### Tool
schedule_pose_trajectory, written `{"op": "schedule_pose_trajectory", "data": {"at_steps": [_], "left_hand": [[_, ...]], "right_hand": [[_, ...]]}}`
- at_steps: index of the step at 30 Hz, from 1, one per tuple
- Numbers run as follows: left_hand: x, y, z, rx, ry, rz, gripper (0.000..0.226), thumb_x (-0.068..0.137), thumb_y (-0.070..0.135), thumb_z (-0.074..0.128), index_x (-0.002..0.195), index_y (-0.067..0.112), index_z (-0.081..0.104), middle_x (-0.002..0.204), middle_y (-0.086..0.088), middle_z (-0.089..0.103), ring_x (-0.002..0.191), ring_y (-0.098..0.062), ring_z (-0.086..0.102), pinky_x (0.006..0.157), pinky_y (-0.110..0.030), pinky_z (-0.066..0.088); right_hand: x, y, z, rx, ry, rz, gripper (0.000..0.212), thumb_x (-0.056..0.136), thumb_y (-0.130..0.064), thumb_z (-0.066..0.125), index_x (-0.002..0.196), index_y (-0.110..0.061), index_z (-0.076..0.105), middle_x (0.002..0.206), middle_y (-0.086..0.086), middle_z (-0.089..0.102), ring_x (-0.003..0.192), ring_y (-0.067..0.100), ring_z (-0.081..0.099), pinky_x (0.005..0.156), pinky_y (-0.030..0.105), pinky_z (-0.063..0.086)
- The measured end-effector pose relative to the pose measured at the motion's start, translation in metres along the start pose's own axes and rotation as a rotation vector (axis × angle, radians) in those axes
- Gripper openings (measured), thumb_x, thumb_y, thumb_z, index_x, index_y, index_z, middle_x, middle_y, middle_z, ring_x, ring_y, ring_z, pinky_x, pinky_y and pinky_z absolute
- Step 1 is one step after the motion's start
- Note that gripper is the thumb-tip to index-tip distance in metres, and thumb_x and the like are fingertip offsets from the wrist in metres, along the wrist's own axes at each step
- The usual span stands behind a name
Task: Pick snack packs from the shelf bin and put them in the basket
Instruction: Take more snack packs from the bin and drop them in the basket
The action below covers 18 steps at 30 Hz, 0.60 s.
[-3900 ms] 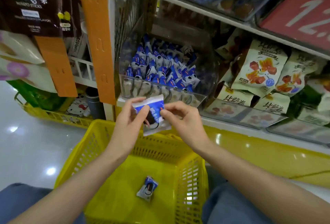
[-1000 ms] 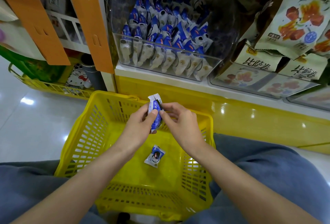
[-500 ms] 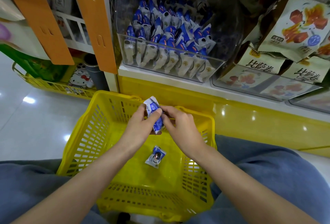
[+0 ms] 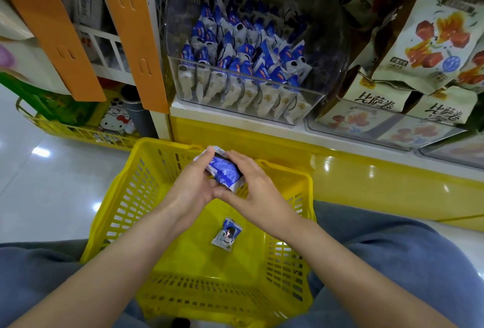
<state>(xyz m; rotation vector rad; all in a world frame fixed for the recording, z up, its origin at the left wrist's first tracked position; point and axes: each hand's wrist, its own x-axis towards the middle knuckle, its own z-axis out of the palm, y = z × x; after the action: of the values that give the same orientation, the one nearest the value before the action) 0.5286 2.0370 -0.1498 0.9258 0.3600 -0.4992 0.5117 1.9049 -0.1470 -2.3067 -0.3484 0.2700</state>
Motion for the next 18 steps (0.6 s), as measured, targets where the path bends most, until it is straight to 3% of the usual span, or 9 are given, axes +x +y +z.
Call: {"op": "schedule_pose_trajectory", "data": {"at_steps": [2,5,8,10,11,14,18], "left_hand": [[-0.001,0.002,0.001,0.035,-0.018,-0.053,0.042,0.096,0.039,0.036,0.110,0.007,0.058,0.100,-0.010,0.071,0.085,-0.018,0.069,0.068,-0.027,0.058],[-0.001,-0.002,0.001,0.296,0.083,0.001,0.047,0.093,0.042,0.041,0.124,0.008,0.051,0.117,-0.011,0.063,0.105,-0.021,0.060,0.086,-0.034,0.051],[-0.003,-0.001,-0.001,0.517,0.169,0.131,0.052,0.090,0.039,0.051,0.137,0.022,0.038,0.124,0.005,0.054,0.117,-0.014,0.050,0.092,-0.026,0.043],[-0.005,0.002,-0.001,0.571,0.141,0.192,0.035,0.091,0.031,0.053,0.124,0.024,0.049,0.112,0.006,0.060,0.110,-0.014,0.056,0.086,-0.022,0.044],[-0.005,0.003,0.000,0.570,0.121,0.207,0.024,0.092,0.026,0.053,0.115,0.020,0.056,0.106,0.001,0.063,0.106,-0.017,0.059,0.086,-0.026,0.044],[-0.008,0.005,0.004,0.563,0.087,0.249,0.016,0.093,0.019,0.051,0.100,0.012,0.064,0.098,-0.007,0.067,0.093,-0.018,0.061,0.081,-0.028,0.046],[-0.010,0.007,0.006,0.657,-0.004,0.277,0.020,0.087,0.018,0.059,0.107,0.019,0.063,0.099,-0.006,0.065,0.090,-0.012,0.061,0.080,-0.023,0.048]], "right_hand": [[0.000,0.001,-0.002,-0.004,0.074,-0.002,0.059,0.086,-0.034,0.063,0.137,-0.014,0.042,0.138,-0.001,0.042,0.129,0.006,0.036,0.107,0.015,0.026],[0.002,0.001,-0.007,0.035,0.166,0.036,0.045,0.088,-0.033,0.059,0.130,-0.016,0.051,0.123,-0.004,0.051,0.113,0.002,0.048,0.096,0.013,0.036],[0.005,0.000,-0.013,0.127,0.220,0.124,0.033,0.087,-0.039,0.059,0.113,-0.019,0.058,0.101,-0.010,0.063,0.091,-0.001,0.059,0.078,0.017,0.047],[0.007,0.000,-0.017,0.185,0.222,0.151,0.016,0.088,-0.035,0.059,0.095,-0.021,0.060,0.080,-0.015,0.062,0.073,-0.008,0.057,0.062,0.009,0.042],[0.009,-0.001,-0.018,0.233,0.220,0.163,0.011,0.089,-0.031,0.058,0.086,-0.020,0.059,0.070,-0.014,0.059,0.062,-0.008,0.055,0.055,0.007,0.039],[0.011,-0.004,-0.021,0.424,0.224,0.221,0.027,0.094,-0.027,0.049,0.071,-0.017,0.059,0.049,-0.009,0.055,0.041,-0.001,0.049,0.041,0.009,0.035],[0.013,-0.003,-0.027,0.452,0.246,0.286,0.045,0.095,-0.036,0.043,0.065,-0.006,0.058,0.039,-0.007,0.047,0.036,0.002,0.041,0.039,0.014,0.033]]}}
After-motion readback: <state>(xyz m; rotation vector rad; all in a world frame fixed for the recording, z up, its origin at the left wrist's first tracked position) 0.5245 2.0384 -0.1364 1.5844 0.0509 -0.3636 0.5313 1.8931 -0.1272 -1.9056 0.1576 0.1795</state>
